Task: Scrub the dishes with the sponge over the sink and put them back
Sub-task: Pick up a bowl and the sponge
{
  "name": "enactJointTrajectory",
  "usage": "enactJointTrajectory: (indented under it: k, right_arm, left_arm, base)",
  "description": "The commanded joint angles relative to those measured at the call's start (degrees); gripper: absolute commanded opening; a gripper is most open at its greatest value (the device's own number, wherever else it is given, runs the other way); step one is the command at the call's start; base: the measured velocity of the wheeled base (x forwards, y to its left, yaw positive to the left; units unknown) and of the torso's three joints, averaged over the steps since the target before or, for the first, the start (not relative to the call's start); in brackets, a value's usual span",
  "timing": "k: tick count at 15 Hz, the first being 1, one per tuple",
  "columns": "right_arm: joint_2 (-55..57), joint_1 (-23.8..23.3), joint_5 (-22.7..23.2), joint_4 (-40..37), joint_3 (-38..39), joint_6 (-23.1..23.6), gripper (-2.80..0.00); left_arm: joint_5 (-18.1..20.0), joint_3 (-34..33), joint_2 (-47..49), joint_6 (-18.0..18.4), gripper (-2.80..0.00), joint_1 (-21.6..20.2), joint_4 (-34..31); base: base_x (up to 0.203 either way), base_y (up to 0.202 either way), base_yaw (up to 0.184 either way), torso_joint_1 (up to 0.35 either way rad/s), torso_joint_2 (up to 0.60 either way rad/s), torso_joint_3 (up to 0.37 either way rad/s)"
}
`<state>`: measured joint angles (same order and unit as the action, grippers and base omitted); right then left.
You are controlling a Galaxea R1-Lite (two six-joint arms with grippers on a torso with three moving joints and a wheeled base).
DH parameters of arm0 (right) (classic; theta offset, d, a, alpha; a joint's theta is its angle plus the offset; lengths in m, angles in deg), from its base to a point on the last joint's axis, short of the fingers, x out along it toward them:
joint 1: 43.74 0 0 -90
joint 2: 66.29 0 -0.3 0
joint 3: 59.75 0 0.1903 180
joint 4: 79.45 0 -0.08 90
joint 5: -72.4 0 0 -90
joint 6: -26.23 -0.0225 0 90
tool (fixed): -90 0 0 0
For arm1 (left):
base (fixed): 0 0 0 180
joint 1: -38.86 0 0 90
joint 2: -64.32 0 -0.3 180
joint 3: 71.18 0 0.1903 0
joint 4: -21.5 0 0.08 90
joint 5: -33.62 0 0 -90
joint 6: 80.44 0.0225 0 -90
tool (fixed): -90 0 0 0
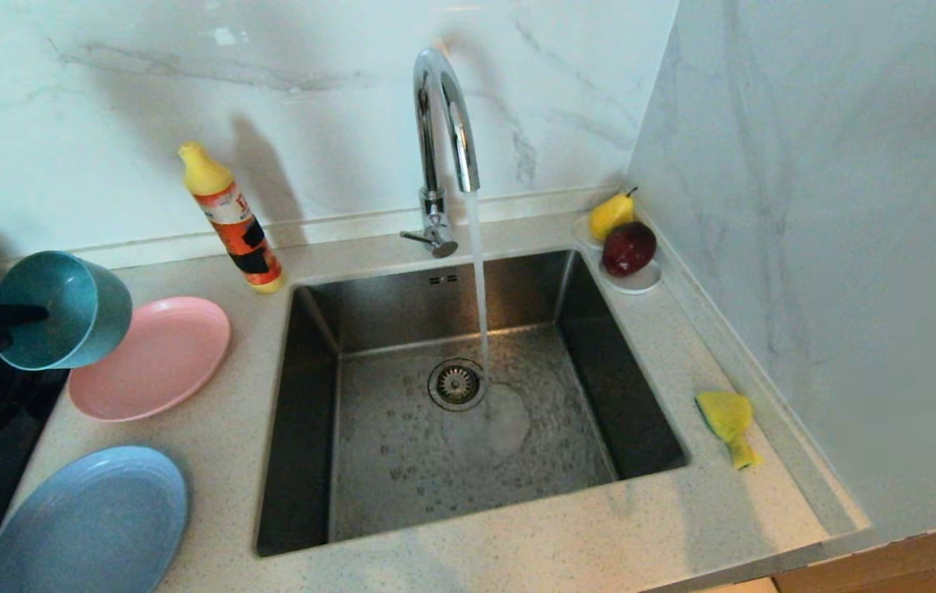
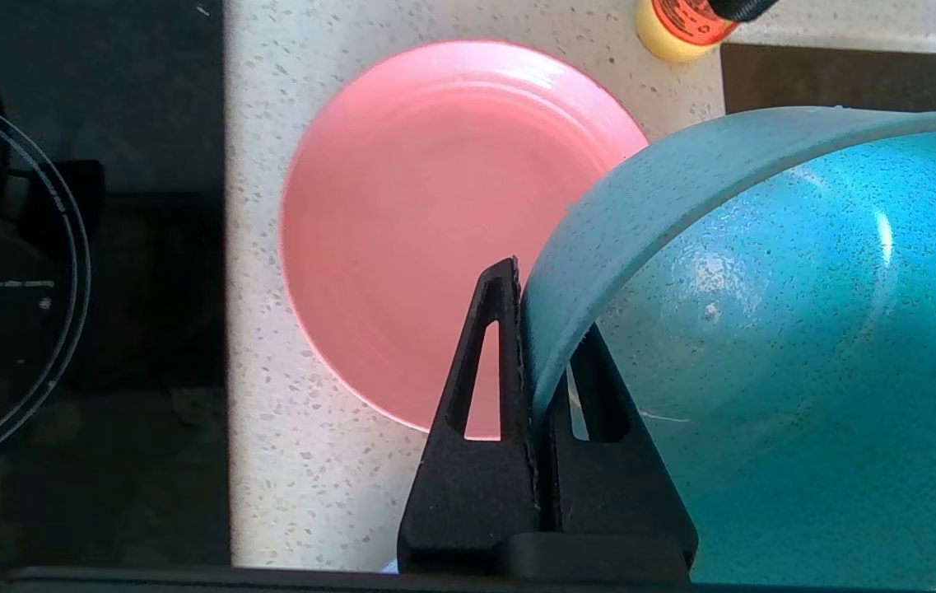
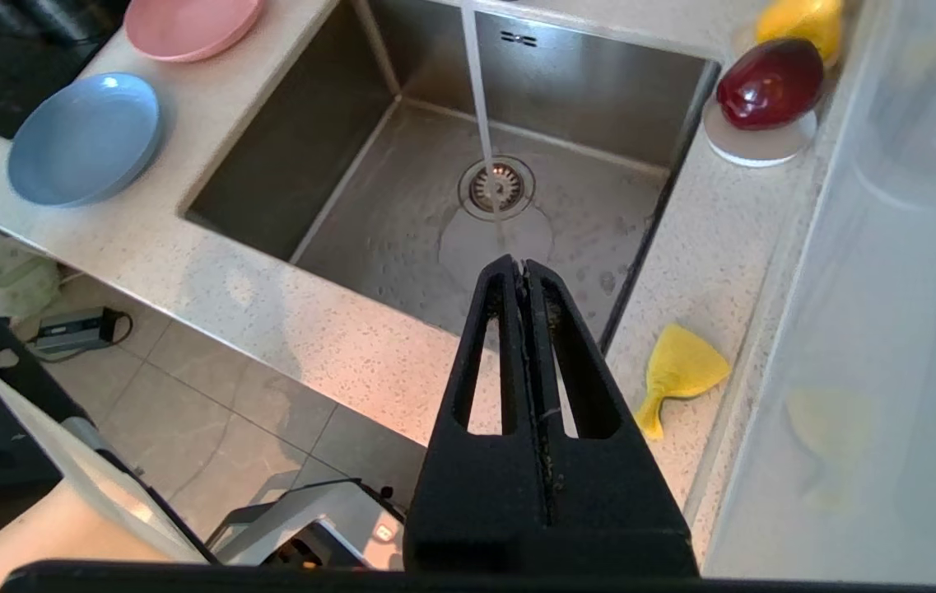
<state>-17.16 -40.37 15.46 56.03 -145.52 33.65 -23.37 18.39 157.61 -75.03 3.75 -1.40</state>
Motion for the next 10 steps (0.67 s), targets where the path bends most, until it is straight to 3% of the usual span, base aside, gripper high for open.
enactJointTrajectory:
  k: [1, 6, 10]
  right_arm:
    - [2.51, 1.6, -0.73, 0.19, 0.0, 0.4, -2.8]
    - [8.39, 9.5, -10.59, 3.58, 0.01, 0.52, -2.8]
    - [11.78, 16.08, -23.09, 6.11, -0.25, 0.17, -2.8]
  left_arm:
    - [0.21, -0.27, 0.22, 0.13, -2.8, -0.05, 0.06]
    - [0.21, -0.46, 0.57, 0.21, -2.8, -0.05, 0.15]
    - [-0.49, -0.2, 0.66, 0.16, -2.8, -0.05, 0.15]
  base:
    - [0.0, 0.0, 0.0, 0.0, 0.0, 0.0]
    - [0.0, 0.0, 0.0, 0.0, 0.0, 0.0]
    - [0.0, 0.0, 0.0, 0.0, 0.0, 0.0]
